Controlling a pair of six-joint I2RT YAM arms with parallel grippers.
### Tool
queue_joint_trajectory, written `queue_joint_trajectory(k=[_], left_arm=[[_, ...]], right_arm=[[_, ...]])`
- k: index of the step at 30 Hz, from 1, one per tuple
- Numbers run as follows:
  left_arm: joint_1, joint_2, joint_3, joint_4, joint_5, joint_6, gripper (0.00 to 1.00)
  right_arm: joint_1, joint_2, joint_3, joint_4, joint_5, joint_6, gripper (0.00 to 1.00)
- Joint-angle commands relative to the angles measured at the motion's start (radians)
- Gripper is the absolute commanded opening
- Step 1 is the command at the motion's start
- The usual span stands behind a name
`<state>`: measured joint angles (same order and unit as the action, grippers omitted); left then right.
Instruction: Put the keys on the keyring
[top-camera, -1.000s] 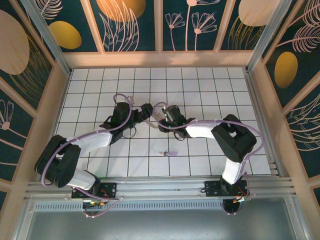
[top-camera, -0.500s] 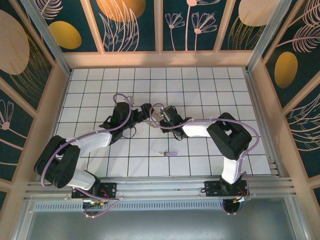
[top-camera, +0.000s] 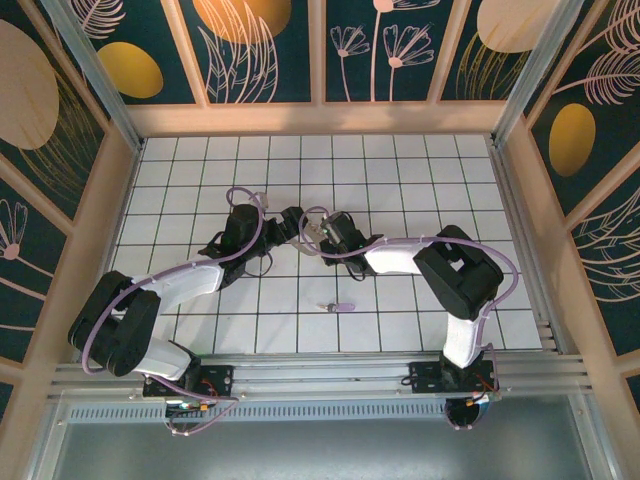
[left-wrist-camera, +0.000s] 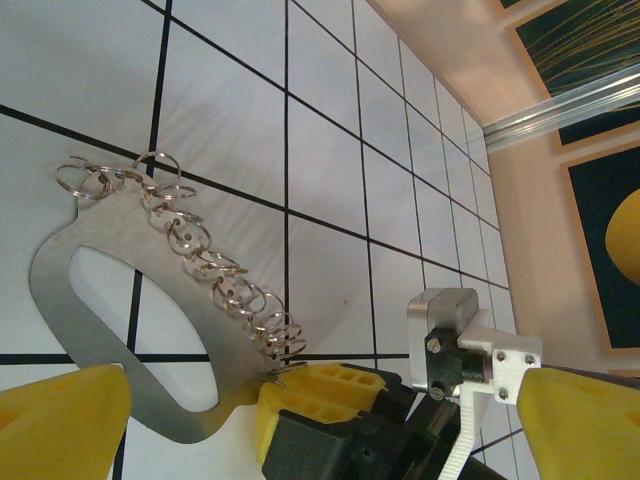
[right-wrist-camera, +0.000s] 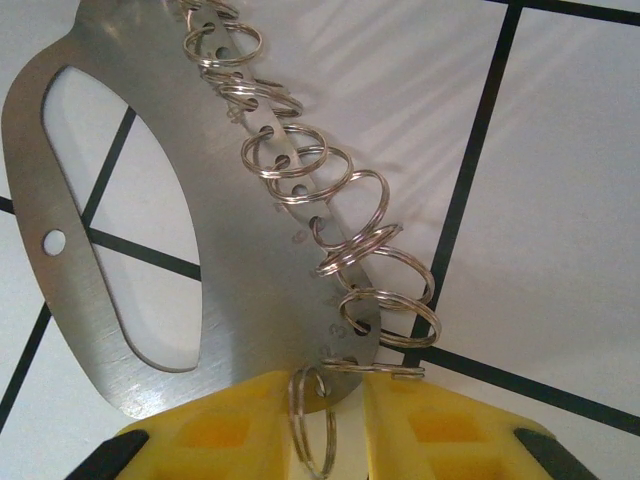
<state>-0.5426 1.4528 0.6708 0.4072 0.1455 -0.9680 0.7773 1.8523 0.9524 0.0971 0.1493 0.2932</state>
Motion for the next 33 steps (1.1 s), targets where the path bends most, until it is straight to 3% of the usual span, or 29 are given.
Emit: queue_joint_trajectory(k=[1,33], left_arm=[[-0.005,-0.018,-0.003,0.006,-0.011,0.021,0.99],[-0.005,-0.011,-0.005,0.017,-0.007,0.021,0.99]], right_arm=[[0.007,-0.057,-0.003,-0.026,0.018,-0.009,0.25],[-0.007,-0.003,0.005,-0.021,0.001,-0.016,0.24]])
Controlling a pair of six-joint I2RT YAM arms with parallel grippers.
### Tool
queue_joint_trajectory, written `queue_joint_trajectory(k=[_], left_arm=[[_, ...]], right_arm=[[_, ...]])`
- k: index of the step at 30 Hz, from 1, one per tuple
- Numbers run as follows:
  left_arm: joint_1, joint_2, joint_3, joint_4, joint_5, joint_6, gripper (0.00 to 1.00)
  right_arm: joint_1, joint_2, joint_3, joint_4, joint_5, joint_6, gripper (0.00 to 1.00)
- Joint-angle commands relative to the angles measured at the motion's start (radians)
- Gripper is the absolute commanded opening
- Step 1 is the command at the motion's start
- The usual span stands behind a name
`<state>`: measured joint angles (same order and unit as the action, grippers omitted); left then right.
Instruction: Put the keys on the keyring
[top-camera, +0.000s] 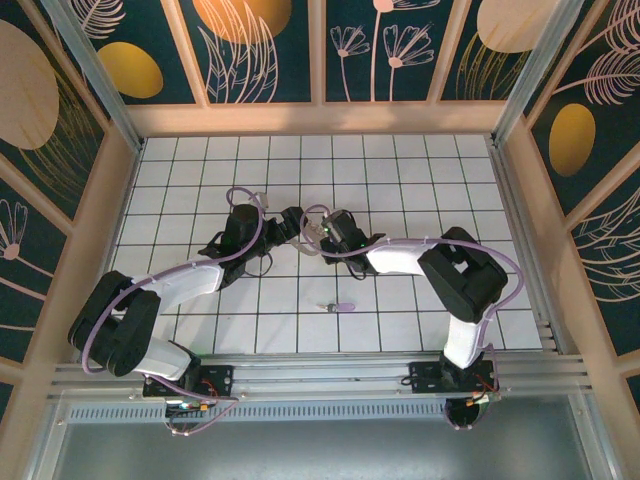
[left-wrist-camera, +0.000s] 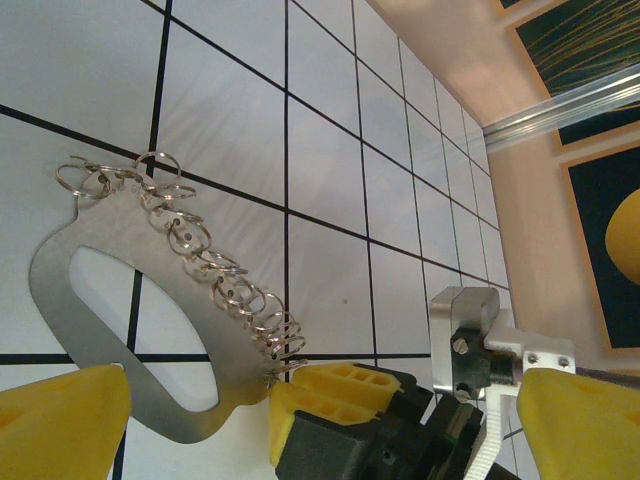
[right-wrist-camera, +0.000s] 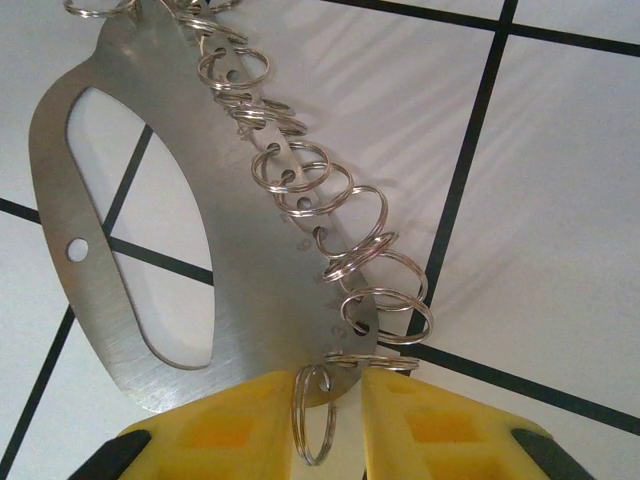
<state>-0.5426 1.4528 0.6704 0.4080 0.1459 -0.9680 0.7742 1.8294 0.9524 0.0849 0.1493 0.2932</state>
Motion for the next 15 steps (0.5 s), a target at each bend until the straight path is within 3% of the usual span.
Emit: queue_joint_trajectory(k=[1,10,13,15], left_arm=[[-0.005,-0.010,-0.005,0.017,-0.008,0.021,0.99],[-0.005,-0.003,-0.005,0.022,-0.006,0.018,0.99],[-0.005,-0.002,-0.005,0.024,-0.005,0.018,0.99],[-0.005,-0.002,-0.005,0.023,-0.006,0.019,0.99]], right_arm=[[-0.005,0.021,0.004,-0.008,0.001,-0.016,0.24],[-0.007,0.010,0.003,-0.007,0.003,-0.016,0.22],[-0.008,0.008,0.003,-0.005,0.005,-0.018,0.14],[-0.007,0.003,0.004,-0.007,0.005,-0.019,0.00]])
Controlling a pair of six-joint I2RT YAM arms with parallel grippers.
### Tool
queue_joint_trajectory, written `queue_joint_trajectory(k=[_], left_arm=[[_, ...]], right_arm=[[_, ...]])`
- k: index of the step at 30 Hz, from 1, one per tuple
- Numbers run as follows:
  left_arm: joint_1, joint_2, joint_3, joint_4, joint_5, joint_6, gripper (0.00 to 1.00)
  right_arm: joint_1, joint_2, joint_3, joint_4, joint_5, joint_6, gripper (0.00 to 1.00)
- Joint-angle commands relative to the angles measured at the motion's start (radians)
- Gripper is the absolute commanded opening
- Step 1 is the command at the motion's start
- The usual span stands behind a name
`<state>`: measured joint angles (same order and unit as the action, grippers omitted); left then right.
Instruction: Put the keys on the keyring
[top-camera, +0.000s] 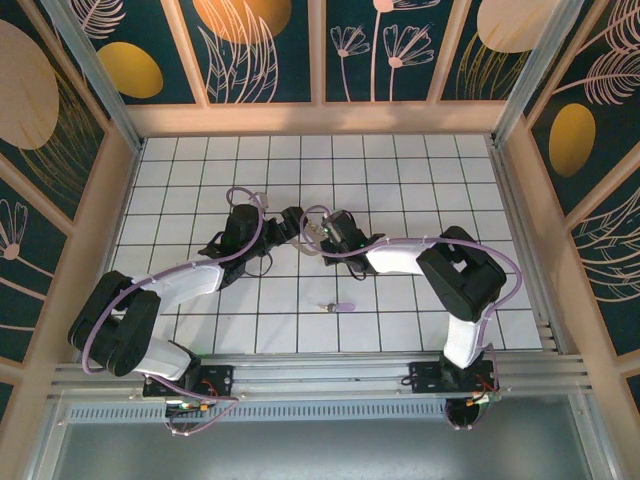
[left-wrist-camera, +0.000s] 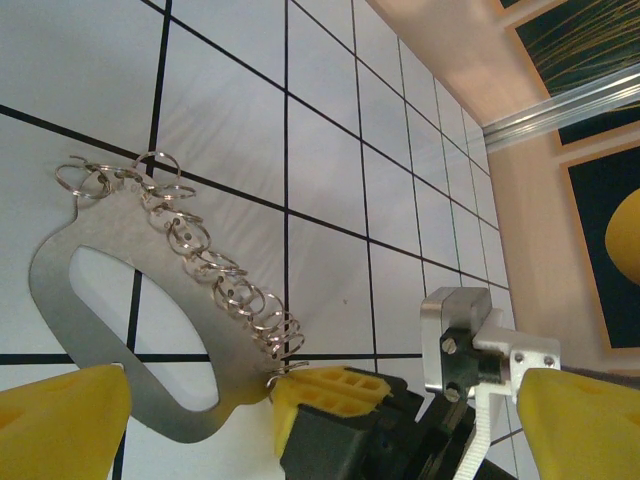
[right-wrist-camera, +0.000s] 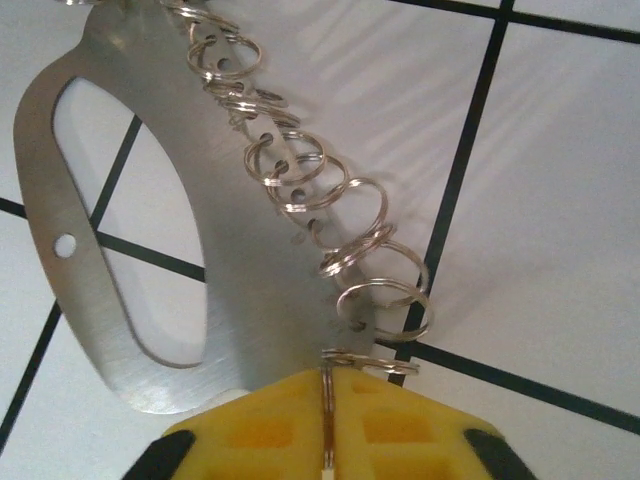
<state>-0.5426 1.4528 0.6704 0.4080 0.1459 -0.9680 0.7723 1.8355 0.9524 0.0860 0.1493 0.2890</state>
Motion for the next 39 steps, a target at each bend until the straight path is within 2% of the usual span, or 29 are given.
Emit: queue_joint_trajectory(k=[1,6,12,15,20,27,32,39], left_arm=[[-0.004,-0.003,-0.005,0.022,-0.006,0.019,0.99],[-0.004,-0.013,0.004,0.012,-0.015,0.021,0.99],[-0.004,-0.059,0.040,-0.007,-0.022,0.045,0.99],[-0.004,-0.096,0.065,-0.031,-0.037,0.067,0.99],[-0.004,-0.132,0.119,-0.088,-0.038,0.123,0.99],[-0.005,-0.146,0.136,-0.049,0.030,0.194,0.97],[-0.004,-0.138,0.146,-0.005,0.093,0.241,0.92],[-0.004,-0.093,0.164,0.096,0.206,0.277,0.75]], right_arm=[[-0.007,-0.007,0.003,-0.009,0.008,-0.016,0.00],[-0.011,-0.085,0.009,-0.033,0.003,-0.030,0.00],[-0.034,-0.249,0.022,-0.031,-0.049,-0.099,0.00],[-0.079,-0.334,-0.005,0.032,-0.164,-0.125,0.00],[-0.195,-0.467,-0.103,0.238,-0.466,-0.122,0.00],[-0.327,-0.515,-0.175,0.420,-0.806,-0.053,0.00],[-0.382,-0.514,-0.228,0.556,-0.968,0.027,0.00],[-0.427,-0.476,-0.262,0.730,-1.124,0.131,0.00]])
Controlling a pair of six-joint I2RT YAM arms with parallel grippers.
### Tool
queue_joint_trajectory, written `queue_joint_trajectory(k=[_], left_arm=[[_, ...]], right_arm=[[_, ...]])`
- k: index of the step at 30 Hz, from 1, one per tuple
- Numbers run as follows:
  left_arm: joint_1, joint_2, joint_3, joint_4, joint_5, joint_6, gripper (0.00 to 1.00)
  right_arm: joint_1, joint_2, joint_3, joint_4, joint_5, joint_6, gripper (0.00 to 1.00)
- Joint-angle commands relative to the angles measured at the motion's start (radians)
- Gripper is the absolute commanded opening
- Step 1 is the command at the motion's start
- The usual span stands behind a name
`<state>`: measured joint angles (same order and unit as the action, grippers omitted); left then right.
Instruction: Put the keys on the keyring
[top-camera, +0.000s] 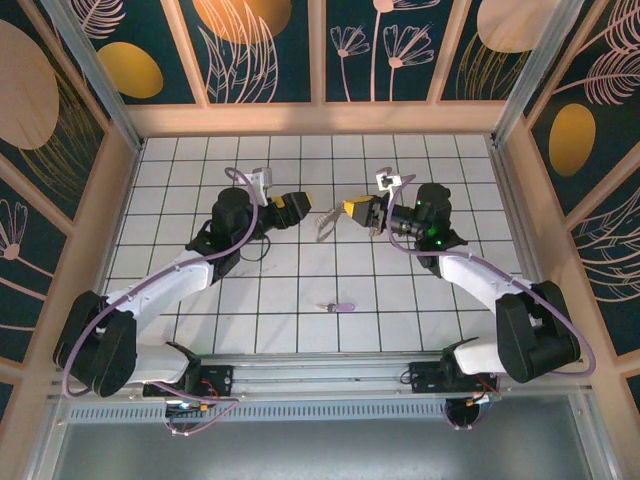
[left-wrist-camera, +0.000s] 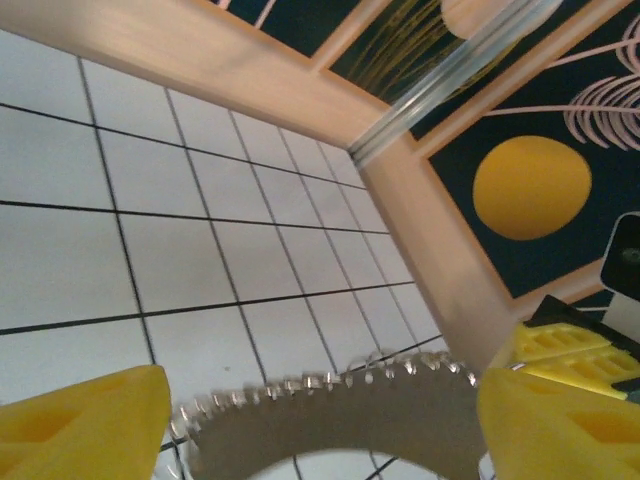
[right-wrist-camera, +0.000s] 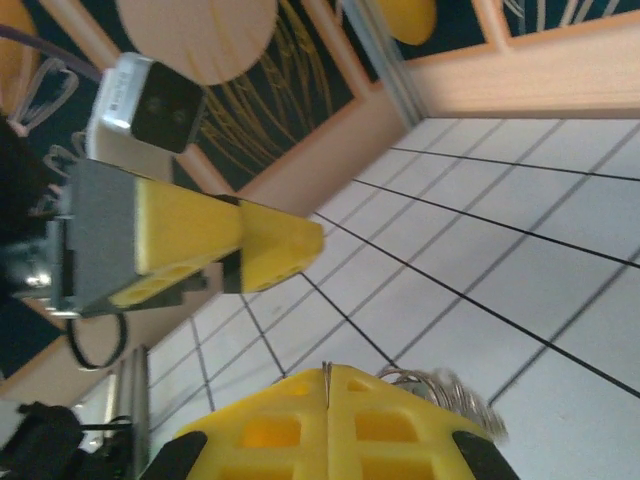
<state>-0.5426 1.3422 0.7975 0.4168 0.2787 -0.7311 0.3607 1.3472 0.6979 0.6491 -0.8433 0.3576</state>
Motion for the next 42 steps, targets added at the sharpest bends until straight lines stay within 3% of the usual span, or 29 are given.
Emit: queue_joint_trajectory(k=[1,9,19,33,42], left_arm=[[-0.004,0.025,0.040,0.104,0.089,0.042,0.72],[-0.004,0.052,0.034,0.238,0.215,0.007,0.64],[-0.005,0.114,0.004,0.424,0.288,-0.119,0.58],[-0.055,0.209,0.032,0.528,0.321,-0.149,0.43],[-0.072,0.228,0.020,0.591,0.322,-0.174,0.41]], right_arm=[[-0.018,0.018,-0.008,0.186,-0.147,0.072,0.00],[-0.026,0.041,-0.018,0.283,-0.189,0.145,0.00],[-0.025,0.041,-0.085,0.513,-0.105,0.362,0.00],[-0.017,0.067,-0.096,0.563,-0.070,0.429,0.00],[-0.011,0.095,-0.094,0.601,-0.059,0.466,0.00]])
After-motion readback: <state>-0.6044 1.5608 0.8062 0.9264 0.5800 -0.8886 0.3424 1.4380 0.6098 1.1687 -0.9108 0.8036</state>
